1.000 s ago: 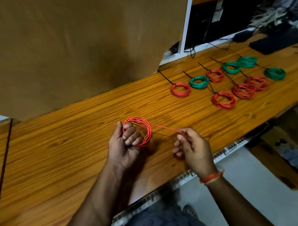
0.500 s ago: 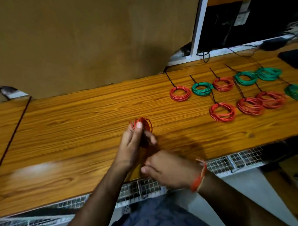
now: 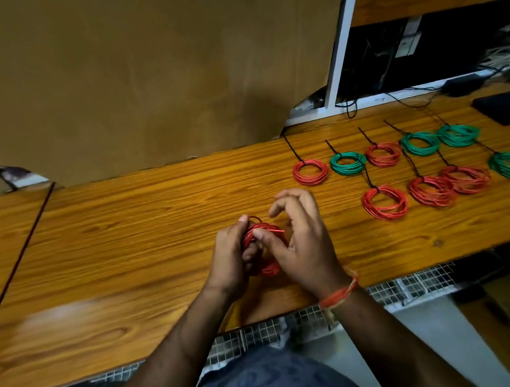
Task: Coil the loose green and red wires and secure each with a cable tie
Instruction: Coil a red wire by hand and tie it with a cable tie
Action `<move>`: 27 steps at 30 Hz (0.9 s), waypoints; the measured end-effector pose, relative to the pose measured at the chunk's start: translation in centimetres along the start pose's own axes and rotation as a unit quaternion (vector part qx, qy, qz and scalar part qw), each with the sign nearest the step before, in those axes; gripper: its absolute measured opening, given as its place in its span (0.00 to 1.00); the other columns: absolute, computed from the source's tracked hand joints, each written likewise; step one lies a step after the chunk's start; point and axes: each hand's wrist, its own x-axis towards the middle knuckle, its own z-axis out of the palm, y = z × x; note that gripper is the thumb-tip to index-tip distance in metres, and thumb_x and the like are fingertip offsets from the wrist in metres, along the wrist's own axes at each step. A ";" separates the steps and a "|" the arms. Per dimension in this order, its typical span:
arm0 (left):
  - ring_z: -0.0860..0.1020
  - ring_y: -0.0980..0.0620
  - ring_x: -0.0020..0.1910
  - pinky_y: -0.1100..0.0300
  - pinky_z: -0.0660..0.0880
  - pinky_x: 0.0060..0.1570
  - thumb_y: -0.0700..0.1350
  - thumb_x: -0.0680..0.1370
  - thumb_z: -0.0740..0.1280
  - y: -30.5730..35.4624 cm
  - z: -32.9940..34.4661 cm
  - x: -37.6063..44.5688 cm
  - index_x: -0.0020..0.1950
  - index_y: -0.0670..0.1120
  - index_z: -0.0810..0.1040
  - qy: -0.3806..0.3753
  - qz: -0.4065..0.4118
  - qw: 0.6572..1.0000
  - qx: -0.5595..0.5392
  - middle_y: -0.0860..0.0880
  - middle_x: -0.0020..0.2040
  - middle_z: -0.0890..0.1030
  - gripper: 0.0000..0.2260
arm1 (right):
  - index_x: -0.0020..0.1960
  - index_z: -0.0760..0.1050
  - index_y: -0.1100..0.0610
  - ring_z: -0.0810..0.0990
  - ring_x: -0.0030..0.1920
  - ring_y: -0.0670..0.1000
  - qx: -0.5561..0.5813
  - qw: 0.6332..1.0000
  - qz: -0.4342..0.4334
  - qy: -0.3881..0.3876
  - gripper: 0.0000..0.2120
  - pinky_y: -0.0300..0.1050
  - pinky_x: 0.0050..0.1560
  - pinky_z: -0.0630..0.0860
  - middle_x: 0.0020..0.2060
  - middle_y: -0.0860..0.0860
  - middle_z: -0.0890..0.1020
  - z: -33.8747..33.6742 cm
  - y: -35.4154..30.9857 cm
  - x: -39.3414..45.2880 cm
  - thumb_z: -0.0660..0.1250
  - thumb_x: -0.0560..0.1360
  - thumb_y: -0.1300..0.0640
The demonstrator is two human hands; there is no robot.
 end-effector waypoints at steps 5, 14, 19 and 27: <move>0.56 0.56 0.20 0.62 0.51 0.26 0.48 0.83 0.54 1.4 -1.4 2.7 0.34 0.42 0.73 -0.065 -0.096 0.993 -0.039 0.51 0.23 0.60 0.20 | 0.64 0.78 0.53 0.80 0.59 0.43 0.120 0.980 0.146 -0.061 0.15 0.50 0.59 0.78 0.56 0.46 0.82 2.3 0.6 0.7 0.63 0.81 0.48; 0.73 0.50 0.32 0.52 0.71 0.34 0.46 0.76 0.63 0.1 -2.5 5.5 0.37 0.48 0.76 0.037 0.044 0.987 0.148 0.49 0.32 0.76 0.09 | 0.50 0.78 0.56 0.76 0.45 0.49 -0.050 0.973 0.210 0.077 0.19 0.46 0.45 0.73 0.44 0.50 0.79 7.0 0.6 0.6 0.53 0.82 0.47; 0.71 0.47 0.30 0.48 0.68 0.32 0.48 0.74 0.63 -0.9 0.1 6.4 0.38 0.44 0.75 0.027 0.055 0.990 0.129 0.46 0.31 0.75 0.09 | 0.37 0.69 0.52 0.69 0.29 0.47 -0.031 0.951 0.275 0.141 0.16 0.48 0.32 0.63 0.27 0.47 0.71 5.8 0.9 1.1 0.54 0.82 0.50; 0.77 0.50 0.37 0.51 0.73 0.37 0.58 0.79 0.65 -3.2 7.8 6.8 0.49 0.50 0.78 0.015 0.085 0.991 0.106 0.48 0.38 0.80 0.12 | 0.28 0.63 0.50 0.71 0.25 0.43 -0.034 0.929 0.292 0.226 0.25 0.42 0.31 0.57 0.21 0.44 0.67 1.1 8.1 4.1 0.55 0.83 0.50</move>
